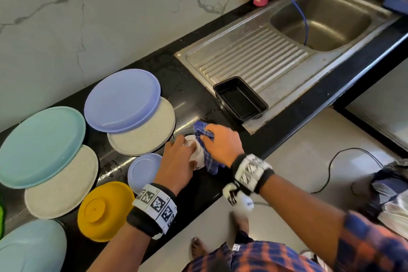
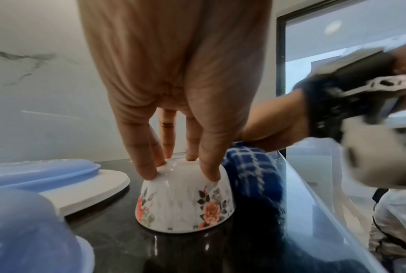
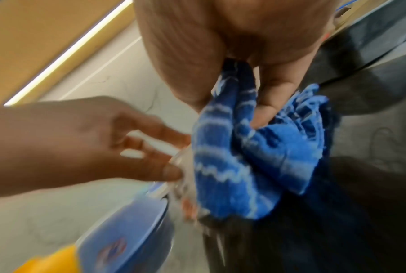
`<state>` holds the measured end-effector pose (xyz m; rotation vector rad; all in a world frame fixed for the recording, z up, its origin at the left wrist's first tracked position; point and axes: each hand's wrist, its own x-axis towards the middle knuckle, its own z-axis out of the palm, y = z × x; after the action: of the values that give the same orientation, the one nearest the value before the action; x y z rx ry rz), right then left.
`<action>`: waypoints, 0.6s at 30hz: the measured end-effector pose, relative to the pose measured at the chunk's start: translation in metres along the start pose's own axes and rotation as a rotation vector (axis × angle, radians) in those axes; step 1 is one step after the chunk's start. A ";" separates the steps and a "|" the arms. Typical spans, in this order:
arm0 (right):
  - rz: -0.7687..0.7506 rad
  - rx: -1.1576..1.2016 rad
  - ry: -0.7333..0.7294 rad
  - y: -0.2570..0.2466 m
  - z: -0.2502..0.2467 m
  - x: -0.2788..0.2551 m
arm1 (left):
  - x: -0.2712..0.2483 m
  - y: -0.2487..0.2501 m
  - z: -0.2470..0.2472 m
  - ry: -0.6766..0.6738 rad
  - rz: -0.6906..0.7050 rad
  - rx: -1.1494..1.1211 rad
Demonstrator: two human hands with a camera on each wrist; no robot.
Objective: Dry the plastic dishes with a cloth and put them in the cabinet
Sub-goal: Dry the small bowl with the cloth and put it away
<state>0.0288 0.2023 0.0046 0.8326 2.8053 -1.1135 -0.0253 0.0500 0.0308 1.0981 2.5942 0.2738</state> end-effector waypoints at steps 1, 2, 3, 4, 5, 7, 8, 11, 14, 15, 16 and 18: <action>-0.008 0.045 0.036 0.005 0.006 -0.020 | -0.002 0.001 0.002 0.012 0.005 -0.004; -0.019 0.088 0.050 0.008 0.010 -0.042 | -0.003 0.002 0.003 0.020 0.004 -0.012; -0.039 0.118 0.045 0.009 0.014 -0.060 | -0.004 0.003 0.005 0.028 -0.003 -0.012; -0.058 0.137 0.040 0.010 0.018 -0.071 | -0.004 0.004 0.007 0.036 -0.014 -0.002; -0.064 0.151 0.043 0.010 0.021 -0.076 | -0.003 0.006 0.010 0.043 -0.028 0.008; -0.041 0.179 0.074 0.005 0.017 -0.068 | 0.001 0.009 0.010 0.055 -0.081 0.004; -0.025 0.182 0.088 0.003 0.014 -0.057 | 0.005 0.010 0.009 0.056 -0.119 -0.015; -0.021 0.129 0.057 0.001 0.000 -0.014 | 0.013 0.011 0.003 0.026 -0.174 -0.015; -0.067 0.047 -0.062 0.003 -0.011 0.020 | 0.014 0.010 -0.005 0.001 -0.164 0.054; -0.070 0.015 -0.102 0.005 -0.013 0.028 | 0.015 0.008 -0.009 0.006 -0.159 0.079; -0.072 -0.011 -0.131 0.007 -0.014 0.033 | 0.017 0.004 -0.014 0.018 -0.147 0.085; -0.076 -0.026 -0.160 0.011 -0.014 0.037 | 0.022 -0.003 -0.023 0.022 -0.097 0.042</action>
<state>0.0046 0.2353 0.0006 0.6097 2.7332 -1.0981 -0.0502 0.0628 0.0464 0.9842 2.6744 0.2112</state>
